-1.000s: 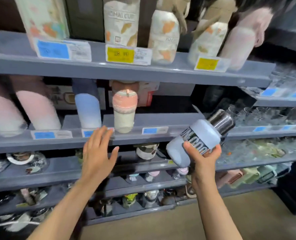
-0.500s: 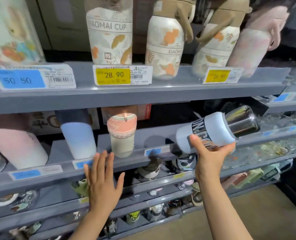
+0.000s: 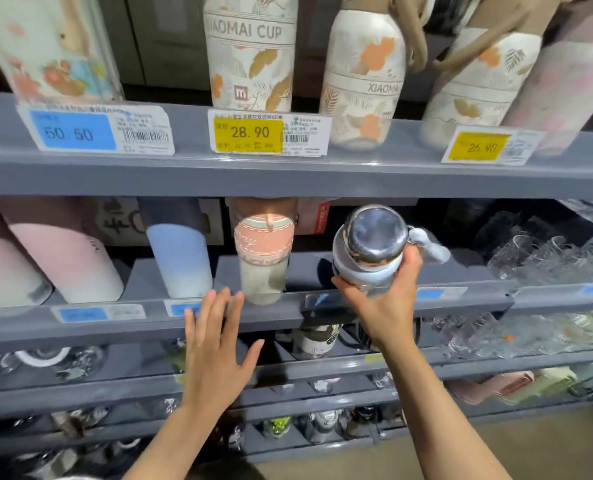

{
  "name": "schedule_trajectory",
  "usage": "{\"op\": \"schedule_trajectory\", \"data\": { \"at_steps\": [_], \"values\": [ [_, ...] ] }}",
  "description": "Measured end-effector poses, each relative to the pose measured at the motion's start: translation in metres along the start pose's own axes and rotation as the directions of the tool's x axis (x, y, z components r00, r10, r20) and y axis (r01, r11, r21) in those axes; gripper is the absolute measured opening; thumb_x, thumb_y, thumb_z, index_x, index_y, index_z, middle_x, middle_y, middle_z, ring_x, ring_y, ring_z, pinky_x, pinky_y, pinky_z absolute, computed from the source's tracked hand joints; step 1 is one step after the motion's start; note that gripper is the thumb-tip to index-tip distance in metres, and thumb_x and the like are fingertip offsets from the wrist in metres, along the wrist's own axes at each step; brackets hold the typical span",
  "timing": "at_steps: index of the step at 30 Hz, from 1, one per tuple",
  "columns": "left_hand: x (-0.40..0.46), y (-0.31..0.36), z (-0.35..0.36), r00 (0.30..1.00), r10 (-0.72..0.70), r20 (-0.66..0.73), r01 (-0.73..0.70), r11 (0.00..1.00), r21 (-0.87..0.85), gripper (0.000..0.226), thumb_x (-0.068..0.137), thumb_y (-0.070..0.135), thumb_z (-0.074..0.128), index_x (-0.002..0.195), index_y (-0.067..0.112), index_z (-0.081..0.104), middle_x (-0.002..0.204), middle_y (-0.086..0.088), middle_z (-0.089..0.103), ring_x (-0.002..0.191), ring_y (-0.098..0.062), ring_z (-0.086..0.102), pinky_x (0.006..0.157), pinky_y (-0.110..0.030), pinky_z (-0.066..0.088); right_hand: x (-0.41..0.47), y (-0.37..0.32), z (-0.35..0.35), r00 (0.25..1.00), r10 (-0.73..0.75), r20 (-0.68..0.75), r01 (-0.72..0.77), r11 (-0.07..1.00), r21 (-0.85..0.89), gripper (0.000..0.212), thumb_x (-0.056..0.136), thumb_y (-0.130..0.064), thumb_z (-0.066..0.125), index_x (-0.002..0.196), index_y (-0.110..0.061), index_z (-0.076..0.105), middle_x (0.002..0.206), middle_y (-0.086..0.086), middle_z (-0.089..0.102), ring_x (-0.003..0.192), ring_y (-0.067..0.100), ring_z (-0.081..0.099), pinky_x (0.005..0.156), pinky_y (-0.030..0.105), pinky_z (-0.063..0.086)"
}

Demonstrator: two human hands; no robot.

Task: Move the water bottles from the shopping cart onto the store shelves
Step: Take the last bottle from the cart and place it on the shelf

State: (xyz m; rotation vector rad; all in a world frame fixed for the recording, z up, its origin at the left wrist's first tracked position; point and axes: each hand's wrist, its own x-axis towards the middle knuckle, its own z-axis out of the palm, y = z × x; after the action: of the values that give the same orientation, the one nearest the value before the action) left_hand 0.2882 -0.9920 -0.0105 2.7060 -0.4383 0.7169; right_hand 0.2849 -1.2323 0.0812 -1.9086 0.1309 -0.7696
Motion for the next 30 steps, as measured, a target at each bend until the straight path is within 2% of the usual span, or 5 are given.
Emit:
{"op": "schedule_trajectory", "data": {
  "at_steps": [6, 14, 17, 23, 30],
  "values": [
    [0.001, 0.009, 0.002, 0.994, -0.057, -0.091, 0.061, 0.997, 0.037, 0.068, 0.091, 0.053, 0.042, 0.139, 0.006, 0.043, 0.141, -0.016, 0.046, 0.139, -0.033, 0.032, 0.114, -0.057, 0.023, 0.031, 0.018, -0.029, 0.986, -0.005, 0.166, 0.018, 0.997, -0.075, 0.096, 0.063, -0.02, 0.09, 0.13, -0.044, 0.025, 0.126, -0.018, 0.048, 0.12, 0.01, 0.049, 0.1, 0.03, 0.041],
    [0.01, 0.031, 0.0, 0.962, -0.235, -0.141, 0.231, 0.972, -0.045, 0.067, 0.09, 0.06, 0.037, 0.127, 0.006, 0.05, 0.135, -0.013, 0.049, 0.137, -0.031, 0.033, 0.116, -0.052, 0.019, 0.073, 0.061, -0.081, 0.998, 0.031, 0.05, -0.023, 0.988, -0.155, 0.086, 0.059, -0.014, 0.09, 0.122, -0.028, 0.033, 0.118, 0.001, 0.046, 0.104, 0.011, 0.048, 0.089, 0.029, 0.042],
    [0.012, 0.035, 0.001, 0.954, -0.276, -0.119, 0.272, 0.961, -0.05, 0.066, 0.086, 0.057, 0.041, 0.126, 0.006, 0.05, 0.136, -0.012, 0.047, 0.138, -0.031, 0.031, 0.115, -0.055, 0.021, 0.092, 0.075, -0.091, 0.995, 0.097, 0.033, -0.088, 0.976, -0.198, 0.084, 0.053, -0.022, 0.092, 0.119, -0.015, 0.04, 0.119, 0.009, 0.047, 0.107, 0.025, 0.052, 0.091, 0.042, 0.047],
    [0.012, 0.034, 0.004, 0.946, -0.296, -0.132, 0.295, 0.955, -0.027, 0.075, 0.088, 0.067, 0.03, 0.125, 0.005, 0.049, 0.134, -0.013, 0.047, 0.137, -0.033, 0.032, 0.114, -0.053, 0.021, 0.109, 0.076, -0.107, 0.966, 0.211, 0.15, -0.171, 0.954, -0.245, 0.077, 0.056, -0.018, 0.093, 0.115, -0.014, 0.043, 0.111, 0.0, 0.055, 0.098, 0.016, 0.055, 0.07, 0.02, 0.041],
    [0.014, 0.037, 0.007, 0.94, -0.297, -0.168, 0.296, 0.955, -0.03, 0.065, 0.082, 0.053, 0.048, 0.123, 0.002, 0.05, 0.132, -0.016, 0.049, 0.137, -0.033, 0.032, 0.112, -0.057, 0.024, 0.094, 0.072, -0.105, 0.978, 0.19, 0.092, -0.162, 0.955, -0.248, 0.081, 0.061, -0.02, 0.09, 0.12, -0.021, 0.034, 0.112, -0.005, 0.054, 0.099, 0.017, 0.055, 0.084, 0.037, 0.047]
  ]
}}
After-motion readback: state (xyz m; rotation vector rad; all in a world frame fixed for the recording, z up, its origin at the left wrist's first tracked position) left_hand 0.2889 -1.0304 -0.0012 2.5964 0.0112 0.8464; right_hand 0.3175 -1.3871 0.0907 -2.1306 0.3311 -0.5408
